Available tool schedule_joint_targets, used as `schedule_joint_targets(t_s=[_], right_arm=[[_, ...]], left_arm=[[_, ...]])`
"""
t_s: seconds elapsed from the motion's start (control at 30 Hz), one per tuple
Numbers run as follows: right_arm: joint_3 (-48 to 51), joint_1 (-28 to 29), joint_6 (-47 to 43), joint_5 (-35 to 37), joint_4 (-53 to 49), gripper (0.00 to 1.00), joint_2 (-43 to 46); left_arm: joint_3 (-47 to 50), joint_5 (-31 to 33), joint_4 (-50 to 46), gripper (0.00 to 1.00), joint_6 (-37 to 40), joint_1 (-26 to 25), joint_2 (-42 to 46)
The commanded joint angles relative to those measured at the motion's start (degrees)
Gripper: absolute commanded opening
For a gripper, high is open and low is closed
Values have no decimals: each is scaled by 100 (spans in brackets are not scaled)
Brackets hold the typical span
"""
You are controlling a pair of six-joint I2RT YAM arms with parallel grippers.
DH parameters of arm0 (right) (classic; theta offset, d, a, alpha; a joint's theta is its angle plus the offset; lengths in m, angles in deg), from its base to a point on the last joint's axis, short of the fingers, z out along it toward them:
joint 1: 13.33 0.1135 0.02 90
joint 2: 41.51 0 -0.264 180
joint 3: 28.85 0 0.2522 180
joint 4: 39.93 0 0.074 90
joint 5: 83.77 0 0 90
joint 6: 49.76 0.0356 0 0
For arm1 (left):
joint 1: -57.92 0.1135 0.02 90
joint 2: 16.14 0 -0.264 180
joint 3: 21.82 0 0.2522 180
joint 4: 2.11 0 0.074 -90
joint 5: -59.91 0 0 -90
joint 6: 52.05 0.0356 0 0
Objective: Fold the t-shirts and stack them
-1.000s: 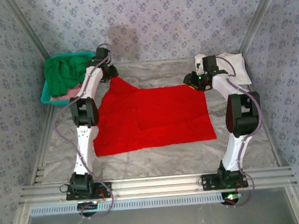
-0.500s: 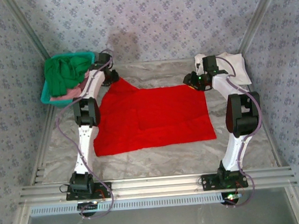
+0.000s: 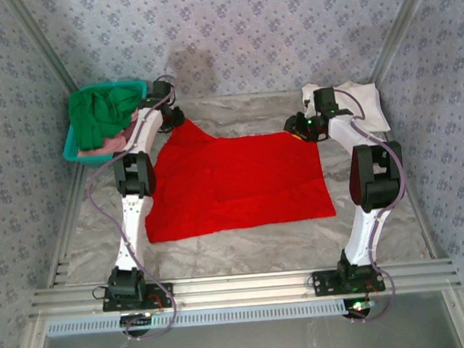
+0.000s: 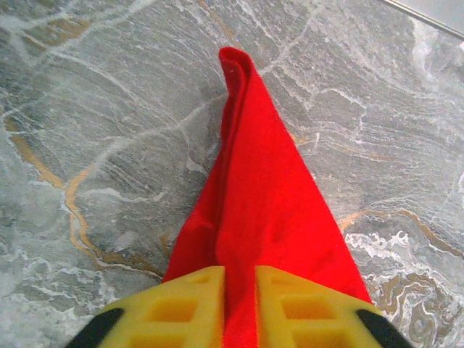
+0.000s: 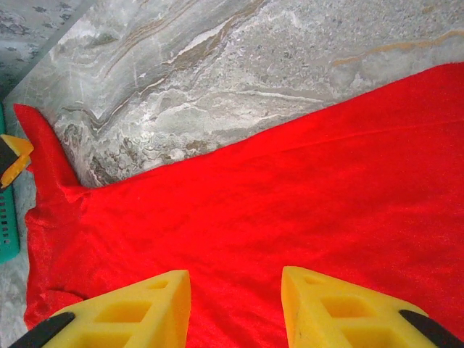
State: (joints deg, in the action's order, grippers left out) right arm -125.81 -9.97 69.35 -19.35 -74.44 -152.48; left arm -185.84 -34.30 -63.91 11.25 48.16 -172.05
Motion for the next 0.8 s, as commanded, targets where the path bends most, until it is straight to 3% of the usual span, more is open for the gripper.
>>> schedule_joint_targets(t_s=[0.0,0.1,0.4,0.5,0.6,0.7,0.77], right_arm=[[-179,-14,66,-131,-53,40,-98],[-179,-8,76,-140,-50,40,-116],[-209,-21,89,-157,-57,41,-151],[-223,-26,88,-157,-58,41,-170],[-232,-28,107,-166,-52,41,-195],[-241,-23,128,-174,-44,41,-205],[-242,-27,126,-170,-47,41,-214]], left_arm=[[-221,81,-127,14,68,-26,184],[-223,49,-61,8,87,-44,185],[-409,-63,-27,5,42,-78,158],[-551,-106,-39,6,33,-75,158],[-645,-190,-4,13,27,-70,167],[-698,-294,20,1,-9,-67,177],[-707,-377,35,0,-24,-70,183]])
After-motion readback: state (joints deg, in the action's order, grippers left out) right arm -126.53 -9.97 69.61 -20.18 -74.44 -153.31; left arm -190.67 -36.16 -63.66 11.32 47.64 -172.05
